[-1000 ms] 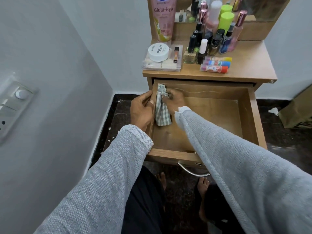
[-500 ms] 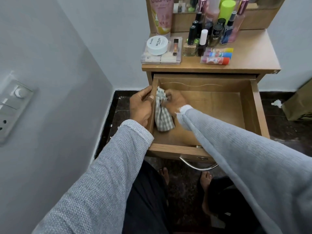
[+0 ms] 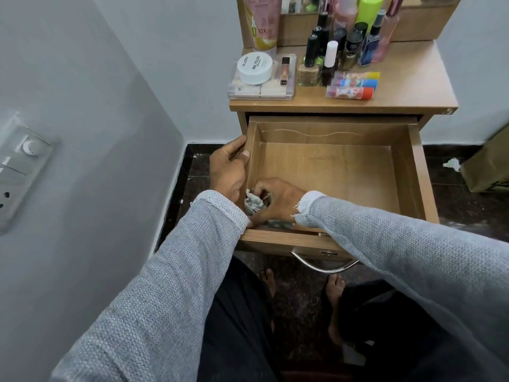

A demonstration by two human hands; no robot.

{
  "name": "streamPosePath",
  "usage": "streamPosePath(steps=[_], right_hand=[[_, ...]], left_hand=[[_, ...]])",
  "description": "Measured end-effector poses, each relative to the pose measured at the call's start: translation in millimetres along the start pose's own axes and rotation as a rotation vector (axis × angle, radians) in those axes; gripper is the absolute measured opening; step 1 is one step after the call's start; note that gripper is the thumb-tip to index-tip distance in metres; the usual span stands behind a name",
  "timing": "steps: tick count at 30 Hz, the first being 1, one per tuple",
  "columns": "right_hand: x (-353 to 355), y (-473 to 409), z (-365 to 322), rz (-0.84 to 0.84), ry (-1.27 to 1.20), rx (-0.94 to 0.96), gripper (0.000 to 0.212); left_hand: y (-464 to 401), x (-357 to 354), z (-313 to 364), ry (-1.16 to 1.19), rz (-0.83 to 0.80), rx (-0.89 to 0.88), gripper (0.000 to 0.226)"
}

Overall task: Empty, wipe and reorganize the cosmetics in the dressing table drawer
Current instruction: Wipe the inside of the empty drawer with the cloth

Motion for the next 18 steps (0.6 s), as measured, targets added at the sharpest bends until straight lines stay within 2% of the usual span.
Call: streamPosePath(steps=[3, 7, 12, 16, 18], right_hand=[[0.3, -2.8, -1.7, 0.001, -0.004, 0.033, 0.038], [3.8, -1.9, 3.9, -0.094, -0.008, 0.017, 0.035], [-5.4, -4.5, -4.3, -0.005, 0.363, 0.105, 0.028], [-2.0, -8.2, -7.8, -0.009, 0.552, 0.045, 0.018], [-1.8, -11.5, -7.6, 0.005, 0.559, -0.01, 0.017]], left_hand=[[-1.9, 0.5, -2.0, 0.0, -0.005, 0.007, 0.036], [0.1, -0.2, -0.3, -0.002, -0.003, -0.009, 0.037], [0.1, -0.5, -2.8, 0.027, -0.015, 0.013, 0.037], [0.2, -0.5, 0.1, 0.015, -0.016, -0.004, 0.037], [-0.6, -0.5, 1.8, -0.002, -0.016, -0.006, 0.037]])
Point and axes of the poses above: each hand's wrist, its own y-axis away from the middle knuckle, its own x-axis out of the back of the hand, z = x × y, the point moved 5 cm from there along -y, towards the middle knuckle, and after that the axes turned 11 degrees about x, right-handed, at the moved point
